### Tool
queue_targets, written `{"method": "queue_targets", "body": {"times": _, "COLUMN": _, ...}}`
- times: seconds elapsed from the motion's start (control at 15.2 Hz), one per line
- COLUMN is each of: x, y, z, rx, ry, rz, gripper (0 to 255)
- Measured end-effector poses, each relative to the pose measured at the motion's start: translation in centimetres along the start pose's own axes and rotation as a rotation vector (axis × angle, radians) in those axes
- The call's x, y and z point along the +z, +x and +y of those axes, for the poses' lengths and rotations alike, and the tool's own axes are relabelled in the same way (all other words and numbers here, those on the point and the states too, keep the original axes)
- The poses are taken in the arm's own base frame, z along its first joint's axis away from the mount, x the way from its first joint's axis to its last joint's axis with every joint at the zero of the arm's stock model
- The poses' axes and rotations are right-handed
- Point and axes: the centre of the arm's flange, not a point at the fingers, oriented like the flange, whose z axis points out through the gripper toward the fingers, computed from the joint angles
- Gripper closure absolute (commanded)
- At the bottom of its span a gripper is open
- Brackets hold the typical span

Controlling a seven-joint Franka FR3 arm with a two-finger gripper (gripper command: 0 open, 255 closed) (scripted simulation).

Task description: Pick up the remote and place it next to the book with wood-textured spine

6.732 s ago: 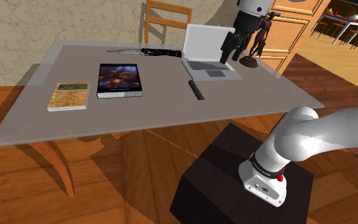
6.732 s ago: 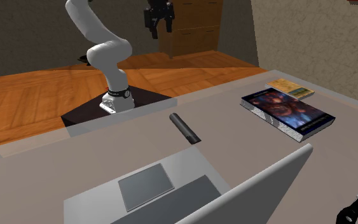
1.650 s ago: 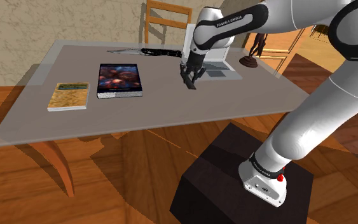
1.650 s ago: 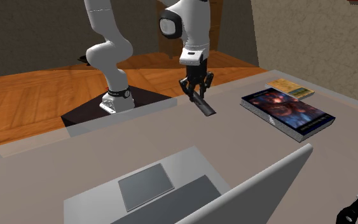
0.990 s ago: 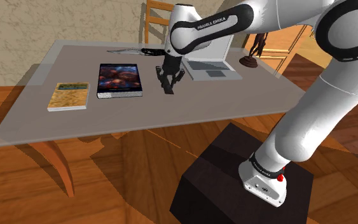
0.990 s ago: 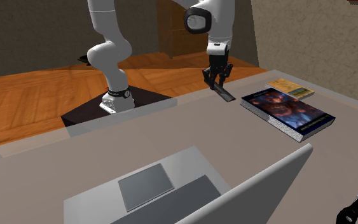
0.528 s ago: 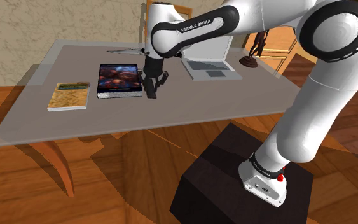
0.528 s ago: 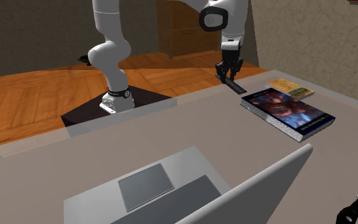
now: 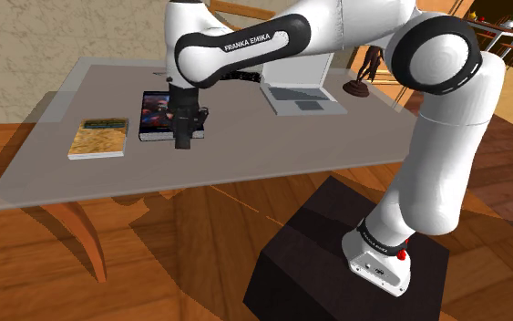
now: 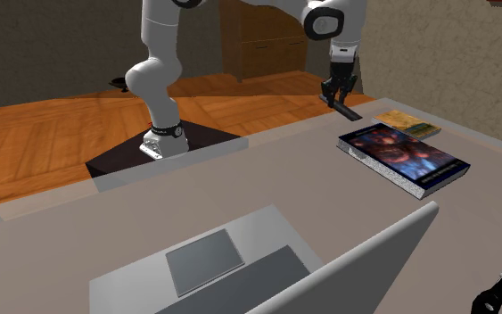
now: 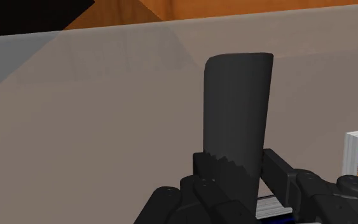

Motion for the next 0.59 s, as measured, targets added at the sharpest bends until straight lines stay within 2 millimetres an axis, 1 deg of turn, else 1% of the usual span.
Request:
{"method": "queue_targets", "body": {"times": 0.2, "x": 0.7, "y": -1.4, "z": -3.8, "rx": 0.0, "ry": 0.0, "rz": 0.0, "gripper": 255}}
{"method": "queue_targets", "body": {"times": 0.33, "x": 0.6, "y": -2.2, "z": -5.8, "rx": 0.0, "ry": 0.0, "rz": 0.0, "gripper": 255}}
{"method": "queue_targets", "body": {"times": 0.46, "x": 0.9, "y": -3.2, "z": -8.6, "rx": 0.0, "ry": 0.001, "rz": 0.0, "gripper": 255}}
{"method": "queue_targets", "body": {"times": 0.59, "x": 1.8, "y": -3.4, "z": -9.5, "rx": 0.0, "ry": 0.0, "rz": 0.0, "gripper": 255}}
